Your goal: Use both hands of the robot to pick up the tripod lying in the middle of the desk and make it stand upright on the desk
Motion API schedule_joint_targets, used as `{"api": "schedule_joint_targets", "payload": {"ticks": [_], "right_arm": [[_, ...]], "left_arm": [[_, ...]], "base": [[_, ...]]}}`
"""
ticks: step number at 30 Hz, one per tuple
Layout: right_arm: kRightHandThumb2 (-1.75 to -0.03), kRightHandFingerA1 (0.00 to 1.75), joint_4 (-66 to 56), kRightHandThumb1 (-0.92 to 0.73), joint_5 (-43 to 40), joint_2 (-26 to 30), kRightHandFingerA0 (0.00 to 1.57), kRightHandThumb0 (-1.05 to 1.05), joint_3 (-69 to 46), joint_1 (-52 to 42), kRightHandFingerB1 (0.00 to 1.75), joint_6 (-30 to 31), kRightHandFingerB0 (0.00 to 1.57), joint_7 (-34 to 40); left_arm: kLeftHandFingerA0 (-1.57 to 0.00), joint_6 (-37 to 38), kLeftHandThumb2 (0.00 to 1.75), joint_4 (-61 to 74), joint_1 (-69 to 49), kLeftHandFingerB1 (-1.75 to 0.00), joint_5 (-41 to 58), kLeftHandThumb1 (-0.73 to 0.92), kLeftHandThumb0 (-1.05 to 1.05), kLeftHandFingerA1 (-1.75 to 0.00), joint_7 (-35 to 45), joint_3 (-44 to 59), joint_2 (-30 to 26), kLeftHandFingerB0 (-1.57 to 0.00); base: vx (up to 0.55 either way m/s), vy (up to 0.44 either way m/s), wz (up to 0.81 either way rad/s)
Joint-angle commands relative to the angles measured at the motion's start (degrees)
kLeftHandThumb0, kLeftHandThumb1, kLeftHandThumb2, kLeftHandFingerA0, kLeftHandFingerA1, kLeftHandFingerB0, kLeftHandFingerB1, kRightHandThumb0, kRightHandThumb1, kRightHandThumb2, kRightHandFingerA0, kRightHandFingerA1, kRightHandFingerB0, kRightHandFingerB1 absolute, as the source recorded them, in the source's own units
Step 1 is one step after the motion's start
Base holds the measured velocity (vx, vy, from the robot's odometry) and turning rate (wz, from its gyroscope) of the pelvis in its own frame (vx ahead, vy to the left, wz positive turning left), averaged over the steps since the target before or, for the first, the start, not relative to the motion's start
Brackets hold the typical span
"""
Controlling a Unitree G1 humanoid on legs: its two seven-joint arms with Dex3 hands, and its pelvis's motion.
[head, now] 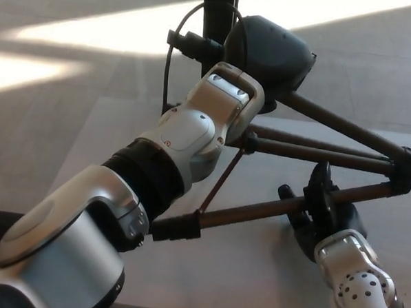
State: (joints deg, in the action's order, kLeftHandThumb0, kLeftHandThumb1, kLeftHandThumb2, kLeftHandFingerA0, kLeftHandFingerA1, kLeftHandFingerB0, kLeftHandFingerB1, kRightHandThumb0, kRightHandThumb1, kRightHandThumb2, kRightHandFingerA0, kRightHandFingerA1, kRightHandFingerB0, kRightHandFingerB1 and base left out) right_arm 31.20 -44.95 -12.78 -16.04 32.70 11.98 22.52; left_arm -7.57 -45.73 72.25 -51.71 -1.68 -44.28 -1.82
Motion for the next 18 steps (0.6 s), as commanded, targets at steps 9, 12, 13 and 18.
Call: {"api": "schedule_joint_targets", "payload": {"ticks": [9,12,13,18], "right_arm": [[-1.27,1.75,-0.4,-0.51,18.8,0.1,1.03,-0.15,2.0,4.1,1.61,-16.6,0.86,9.4],[-1.10,1.73,-0.1,-0.59,21.5,0.4,1.00,-0.16,2.9,3.6,1.51,-17.5,0.83,10.1],[-1.10,1.73,0.0,-0.59,22.5,0.7,1.00,-0.16,3.6,3.3,1.51,-17.8,0.83,10.3],[-1.17,1.73,-1.1,-0.52,23.0,1.2,0.93,-0.14,3.4,2.6,1.50,-17.9,0.80,9.8]], "left_arm": [[-0.93,1.0,0.66,2.2,-2.4,-1.17,-2.6,0.66,-0.31,-1.67,-2.1,-0.5,-1.7,-0.84],[-1.19,1.0,0.93,1.7,-1.7,-1.02,-3.2,0.47,-0.36,-1.33,-1.9,-1.0,-1.9,-0.86],[-1.19,0.9,0.93,1.5,-1.6,-1.02,-3.0,0.47,-0.36,-1.33,-1.7,-0.9,-1.8,-0.86],[-0.92,1.7,0.70,1.3,-1.5,-1.19,-1.7,0.73,-0.32,-1.65,-1.3,0.1,-2.0,-0.85]], "base": [[0.00,0.000,0.00],[0.00,0.000,0.00],[0.00,0.000,0.00],[0.00,0.000,0.00]]}}
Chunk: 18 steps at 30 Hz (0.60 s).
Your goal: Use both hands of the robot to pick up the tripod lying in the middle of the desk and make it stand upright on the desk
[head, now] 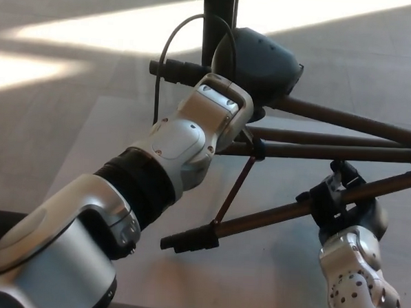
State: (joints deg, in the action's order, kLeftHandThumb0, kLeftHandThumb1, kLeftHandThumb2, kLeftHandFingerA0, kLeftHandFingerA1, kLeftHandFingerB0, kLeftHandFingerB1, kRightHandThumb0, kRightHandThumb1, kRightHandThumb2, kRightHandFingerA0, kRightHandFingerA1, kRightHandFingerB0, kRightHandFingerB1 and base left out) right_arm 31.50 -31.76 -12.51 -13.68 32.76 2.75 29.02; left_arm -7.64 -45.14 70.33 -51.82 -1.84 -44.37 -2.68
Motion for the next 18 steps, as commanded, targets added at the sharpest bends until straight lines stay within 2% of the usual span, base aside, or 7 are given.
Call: {"api": "schedule_joint_targets", "payload": {"ticks": [1,5,8,11,13,14,18], "right_arm": [[-1.20,1.71,-2.0,-0.49,12.4,2.1,0.96,-0.13,2.1,2.0,1.51,-9.8,0.82,3.7],[-1.21,1.75,-2.6,-0.51,14.0,4.6,0.95,-0.17,2.3,3.0,1.54,-6.4,0.81,5.2],[-1.22,1.75,-5.8,-0.51,19.3,12.2,1.03,-0.16,5.6,4.0,1.50,-4.8,0.87,1.1],[-1.26,1.75,-8.7,-0.45,21.4,17.6,1.03,-0.21,8.0,5.4,1.53,-1.2,0.85,-1.7],[-1.26,1.74,-9.7,-0.42,22.1,19.7,1.04,-0.21,8.9,6.0,1.52,0.2,0.86,-2.2],[-1.17,1.45,-10.5,-0.41,21.4,20.5,1.32,-0.31,9.0,6.5,1.28,1.6,1.04,-3.1],[-1.17,1.48,-12.7,-0.37,18.2,25.7,1.35,-0.33,10.4,9.7,1.26,9.1,1.03,-8.4]], "left_arm": [[-0.93,2.0,0.73,0.9,0.5,-1.28,-1.9,0.76,-0.32,-1.68,-0.8,-0.1,-1.7,-0.85],[-0.90,1.8,0.75,2.0,0.3,-1.17,-2.6,0.70,-0.31,-1.66,1.0,-0.8,-2.8,-0.86],[-0.92,1.0,0.66,3.7,-1.2,-1.06,-0.7,0.65,-0.28,-1.69,-0.6,1.9,-4.1,-0.80],[-0.91,-0.8,0.61,2.4,0.4,-0.78,2.1,0.64,-0.30,-1.34,0.1,5.7,-4.6,-0.78],[-0.92,-0.6,0.61,1.7,1.3,-0.76,1.7,0.60,-0.26,-1.22,-1.4,6.3,-5.4,-0.78],[-0.92,-1.0,0.74,1.3,1.9,-0.78,2.0,0.64,-0.21,-0.97,-1.4,7.1,-5.7,-0.76],[-0.89,-2.5,0.85,-1.1,4.1,-0.78,4.2,0.64,-0.18,-1.03,-1.5,11.8,-6.5,-0.74]], "base": [[0.00,0.000,0.00],[0.00,0.000,0.00],[0.00,0.000,0.00],[0.00,0.000,0.00],[0.00,0.000,0.00],[0.00,0.000,0.00],[0.00,0.000,0.00]]}}
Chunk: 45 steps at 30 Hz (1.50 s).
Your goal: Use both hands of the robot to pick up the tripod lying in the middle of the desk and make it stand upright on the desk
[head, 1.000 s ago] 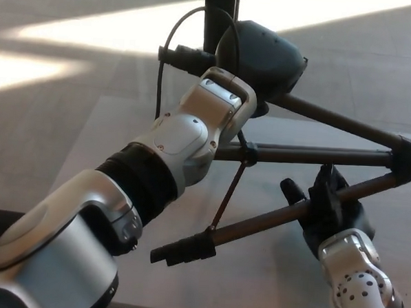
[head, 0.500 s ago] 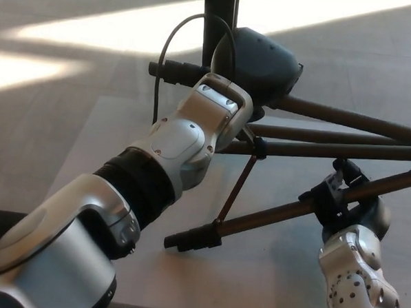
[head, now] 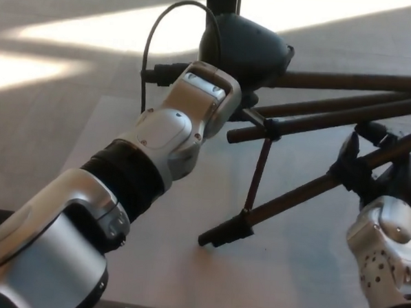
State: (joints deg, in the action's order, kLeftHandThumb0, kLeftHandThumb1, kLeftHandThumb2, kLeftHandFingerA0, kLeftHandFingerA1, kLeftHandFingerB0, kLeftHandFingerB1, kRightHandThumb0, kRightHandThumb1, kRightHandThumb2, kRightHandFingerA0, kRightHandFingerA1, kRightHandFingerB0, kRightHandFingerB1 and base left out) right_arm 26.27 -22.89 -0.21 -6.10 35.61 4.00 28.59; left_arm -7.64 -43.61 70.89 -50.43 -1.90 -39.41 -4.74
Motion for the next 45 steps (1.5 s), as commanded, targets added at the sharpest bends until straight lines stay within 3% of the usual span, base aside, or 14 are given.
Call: {"api": "schedule_joint_targets", "payload": {"ticks": [1,12,18,20,22,23,24,27,29,30,31,32,37,45], "right_arm": [[-1.17,1.46,-8.2,-0.41,9.3,15.5,1.33,-0.36,4.3,9.0,1.26,12.9,1.02,-9.2],[-1.34,1.75,-11.8,-0.38,8.1,20.8,1.00,-0.22,11.7,18.2,1.58,25.2,0.88,-17.0],[-1.20,1.44,-11.6,-0.40,10.2,22.5,1.26,-0.28,16.2,22.8,1.33,26.0,1.12,-21.1],[-1.29,1.75,-12.3,-0.42,10.4,22.8,1.01,-0.20,17.3,24.2,1.54,28.4,0.90,-21.8],[-1.30,1.75,-12.4,-0.42,10.9,23.2,1.01,-0.21,18.1,24.6,1.55,28.5,0.89,-22.9],[-1.27,1.75,-12.3,-0.43,11.4,23.1,1.00,-0.20,19.0,25.4,1.52,29.5,0.89,-23.1],[-1.31,1.75,-11.7,-0.42,11.8,22.9,1.01,-0.22,20.1,26.1,1.55,29.8,0.90,-24.3],[-1.27,1.75,-11.4,-0.44,12.3,23.0,1.00,-0.21,20.9,26.6,1.55,30.4,0.88,-26.1],[-1.27,1.75,-10.7,-0.43,13.1,22.9,0.99,-0.22,21.9,26.6,1.54,29.3,0.88,-27.4],[-1.29,1.75,-10.7,-0.42,13.9,23.1,0.98,-0.22,22.7,26.6,1.53,29.0,0.88,-28.0],[-1.29,1.75,-10.4,-0.44,14.0,22.8,0.97,-0.23,23.2,26.8,1.53,29.4,0.87,-28.4],[-1.27,1.75,-10.2,-0.45,14.8,22.5,0.96,-0.25,24.5,27.5,1.52,31.0,0.84,-29.1],[-1.23,1.75,-9.8,-0.42,16.7,22.2,0.95,-0.25,27.1,27.6,1.50,31.5,0.84,-31.6],[-1.28,1.75,-7.0,-0.46,17.9,20.5,0.94,-0.21,27.1,27.1,1.51,34.3,0.82,-33.7]], "left_arm": [[-0.88,-2.8,0.75,-2.4,3.2,-0.77,2.7,0.60,-0.17,-1.09,-1.4,7.3,-5.5,-0.75],[-0.89,-6.4,0.76,2.5,-6.0,-1.04,7.0,0.60,-0.16,-1.30,-2.9,16.6,-5.3,-0.80],[-0.89,-9.6,0.87,6.5,-11.7,-1.31,7.1,0.64,-0.16,-1.61,-1.3,19.9,-5.4,-0.78],[-0.93,-9.6,0.81,7.7,-13.5,-0.84,7.5,0.66,-0.21,-1.26,-1.1,20.8,-5.4,-0.82],[-0.95,-10.7,0.79,8.8,-14.7,-0.83,7.5,0.64,-0.22,-1.28,-1.1,21.7,-4.8,-0.80],[-0.86,-11.4,0.72,11.0,-16.9,-1.25,8.0,0.63,-0.12,-1.65,-1.9,22.7,-4.1,-0.69],[-0.87,-10.7,0.70,13.8,-20.6,-1.02,9.7,0.64,-0.17,-1.49,-3.5,24.7,-3.2,-0.75],[-0.85,-11.3,0.74,16.5,-23.3,-1.19,10.5,0.65,-0.17,-1.57,-2.3,26.3,-2.3,-0.73],[-0.85,-12.6,0.71,18.7,-26.0,-0.75,11.9,0.64,-0.22,-1.38,-2.2,28.2,-0.7,-0.68],[-0.84,-14.1,0.69,19.8,-27.0,-0.94,11.5,0.68,-0.24,-1.49,-2.1,28.3,0.2,-0.69],[-0.74,-14.6,0.68,20.6,-27.9,-0.62,11.5,0.70,-0.22,-0.87,-2.2,28.5,0.6,-0.65],[-0.65,-15.3,0.67,21.9,-29.8,-0.58,11.0,0.72,-0.22,-0.74,-2.2,28.5,1.1,-0.60],[-0.88,-15.8,0.65,25.6,-34.6,-0.65,11.4,0.72,-0.24,-1.13,-2.7,29.3,3.1,-0.68],[-0.76,-20.1,0.64,28.6,-35.6,-0.55,11.5,0.72,-0.21,-0.98,0.7,29.3,2.6,-0.57]], "base": [[0.00,0.000,0.00],[0.00,0.000,0.00],[0.00,0.000,0.00],[0.00,0.000,0.00],[0.00,0.000,0.00],[0.00,0.000,0.00],[0.00,0.000,0.00],[0.00,0.000,0.00],[0.00,0.000,0.00],[0.00,0.000,0.00],[0.00,0.000,0.00],[0.00,0.000,0.00],[0.00,0.000,0.00],[0.00,0.000,0.00]]}}
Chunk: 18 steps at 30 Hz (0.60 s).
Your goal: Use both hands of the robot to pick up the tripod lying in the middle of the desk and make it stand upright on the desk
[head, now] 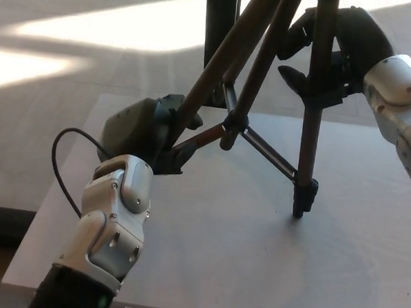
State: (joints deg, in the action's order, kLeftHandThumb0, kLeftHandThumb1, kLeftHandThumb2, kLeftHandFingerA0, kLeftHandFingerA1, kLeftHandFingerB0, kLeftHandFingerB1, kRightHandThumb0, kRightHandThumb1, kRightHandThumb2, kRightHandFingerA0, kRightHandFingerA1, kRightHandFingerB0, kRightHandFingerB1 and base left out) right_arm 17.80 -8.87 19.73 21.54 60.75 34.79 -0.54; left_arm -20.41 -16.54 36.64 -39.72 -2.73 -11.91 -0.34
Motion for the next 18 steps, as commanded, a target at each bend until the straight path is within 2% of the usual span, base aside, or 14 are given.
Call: {"api": "schedule_joint_targets", "payload": {"ticks": [1,4,6,8,9,10,11,12,13,15,16,17,18], "right_arm": [[-1.27,1.75,2.2,-0.45,4.2,0.5,0.95,-0.21,-0.5,1.9,1.52,3.2,0.82,-4.9],[-1.23,1.75,3.7,-0.48,4.8,0.5,0.93,-0.22,0.0,2.0,1.52,3.8,0.78,-6.6],[-1.14,1.75,5.4,-0.50,6.8,0.4,0.90,-0.23,1.7,2.1,1.52,4.2,0.76,-6.9],[-1.12,1.75,7.3,-0.51,7.0,0.0,0.89,-0.22,1.4,1.6,1.52,2.4,0.68,-7.7],[-1.12,1.75,8.1,-0.50,7.1,-0.3,0.88,-0.20,1.2,1.4,1.39,1.5,0.70,-8.0],[-1.12,1.75,8.8,-0.50,7.5,-0.4,0.88,-0.20,1.1,1.3,1.39,0.6,0.70,-8.4],[-1.13,1.75,9.8,-0.50,7.8,-0.5,0.88,-0.21,1.2,1.2,1.44,0.1,0.69,-8.9],[-1.20,1.75,10.6,-0.48,8.5,-0.7,0.90,-0.21,1.4,1.2,1.46,-0.5,0.76,-9.2],[-1.21,1.73,13.0,-0.48,9.2,-1.3,0.90,-0.23,2.0,1.3,1.43,-0.7,0.79,-9.5],[-1.21,1.73,13.7,-0.48,9.7,-1.4,0.90,-0.23,1.6,1.5,1.43,-1.1,0.79,-9.8],[-1.11,1.71,15.2,-0.50,12.2,-1.7,0.93,-0.26,4.2,1.2,1.44,-2.3,0.79,-9.8],[-1.06,1.71,15.8,-0.54,12.9,-2.0,0.94,-0.27,4.9,1.1,1.42,-2.3,0.76,-9.7],[-1.05,1.70,16.2,-0.56,13.1,-2.2,0.92,-0.27,5.1,1.1,1.41,-1.9,0.68,-9.7]], "left_arm": [[-0.78,-8.3,0.64,1.4,-1.0,-0.53,0.7,0.73,-0.21,-1.01,2.0,1.7,-1.8,-0.58],[-0.81,-8.8,0.65,1.4,-0.8,-0.57,0.4,0.74,-0.22,-0.99,3.0,0.8,-2.8,-0.56],[-0.73,-8.9,0.64,1.9,-1.2,-0.60,0.5,0.74,-0.24,-0.89,4.0,0.4,-3.2,-0.60],[-0.84,-9.6,0.68,2.1,-2.1,-0.60,1.7,0.72,-0.23,-0.98,3.8,1.2,-2.6,-0.59],[-0.87,-9.5,0.68,2.2,-2.6,-0.63,2.1,0.70,-0.22,-1.06,3.6,1.4,-2.4,-0.61],[-0.87,-8.8,0.68,2.3,-3.0,-0.63,2.3,0.70,-0.22,-1.06,3.2,1.5,-2.5,-0.61],[-0.88,-9.5,0.68,2.6,-3.4,-0.65,2.8,0.70,-0.23,-1.30,3.1,1.8,-2.0,-0.64],[-0.75,-9.5,0.67,2.4,-3.4,-0.65,2.7,0.71,-0.23,-1.19,3.0,1.5,-2.2,-0.62],[-0.85,-9.7,0.68,2.7,-4.3,-0.68,3.6,0.69,-0.24,-1.25,2.7,2.0,-1.4,-0.64],[-0.85,-9.8,0.68,2.7,-4.1,-0.68,3.8,0.69,-0.24,-1.25,2.8,1.9,-1.5,-0.64],[-1.03,-11.5,0.69,3.9,-5.2,-0.71,5.7,0.70,-0.25,-1.33,3.3,3.3,0.1,-0.67],[-1.09,-10.3,0.70,5.0,-6.7,-0.72,7.3,0.68,-0.23,-1.33,3.1,4.4,0.9,-0.65],[-1.12,-11.6,0.68,5.4,-6.9,-0.71,7.1,0.69,-0.29,-1.37,3.1,4.6,1.5,-0.66]], "base": [[0.00,0.000,0.00],[0.00,0.000,0.00],[0.00,0.000,0.00],[0.00,0.000,0.00],[0.00,0.000,0.00],[0.00,0.000,0.00],[0.00,0.000,0.00],[0.00,0.000,0.00],[0.00,0.000,0.00],[0.00,0.000,0.00],[0.00,0.000,0.00],[0.00,0.000,0.00],[0.00,0.000,0.00]]}}
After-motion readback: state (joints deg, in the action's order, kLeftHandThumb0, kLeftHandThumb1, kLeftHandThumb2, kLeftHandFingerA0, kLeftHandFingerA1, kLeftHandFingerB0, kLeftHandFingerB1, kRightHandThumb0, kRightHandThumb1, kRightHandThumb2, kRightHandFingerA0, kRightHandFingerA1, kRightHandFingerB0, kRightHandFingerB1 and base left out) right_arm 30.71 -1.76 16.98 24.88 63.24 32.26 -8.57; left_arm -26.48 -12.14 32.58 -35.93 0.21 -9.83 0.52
